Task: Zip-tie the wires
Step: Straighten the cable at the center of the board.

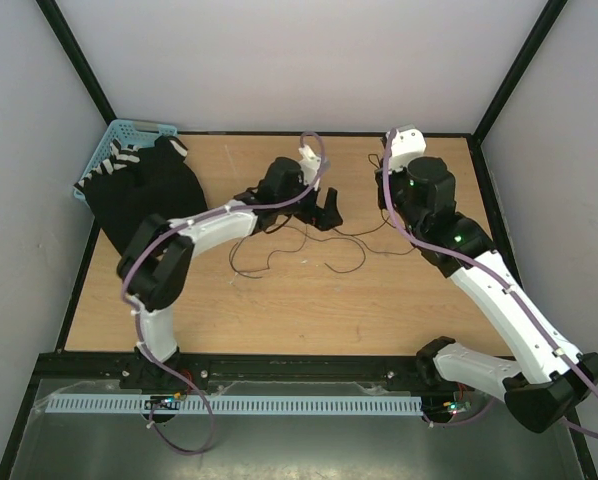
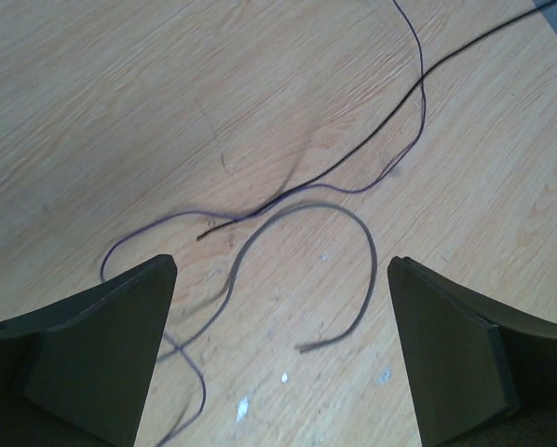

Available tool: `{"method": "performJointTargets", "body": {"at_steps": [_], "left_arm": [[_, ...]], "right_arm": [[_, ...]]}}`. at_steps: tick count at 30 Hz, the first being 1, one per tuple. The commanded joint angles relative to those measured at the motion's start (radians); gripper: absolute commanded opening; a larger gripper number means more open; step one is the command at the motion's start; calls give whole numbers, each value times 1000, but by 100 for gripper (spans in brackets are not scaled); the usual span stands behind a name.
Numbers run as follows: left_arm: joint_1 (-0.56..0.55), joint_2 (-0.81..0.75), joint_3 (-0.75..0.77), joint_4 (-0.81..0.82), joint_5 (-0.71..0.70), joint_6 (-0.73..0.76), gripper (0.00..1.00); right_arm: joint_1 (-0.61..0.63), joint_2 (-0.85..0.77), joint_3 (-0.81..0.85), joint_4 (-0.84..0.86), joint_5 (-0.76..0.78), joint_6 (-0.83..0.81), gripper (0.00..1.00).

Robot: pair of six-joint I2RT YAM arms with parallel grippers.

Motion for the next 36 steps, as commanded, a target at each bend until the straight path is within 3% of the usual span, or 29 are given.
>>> {"method": "performJointTargets", "body": {"at_steps": [1,16,32,36], "left_arm": [[-1,105,123,38,99,-9,97],[-67,330,301,90,241,-65,92],[-111,498,398,89,196,-131,87],[-118,521,417,89,188,-146,80]], "right_arm": [[5,-9,-27,-25,3,54,0],[5,-6,-16,-22,-32,146,0],[5,-15,-23,3,-86,182,0],[5,-21,-30,10,-89,185,0]]}}
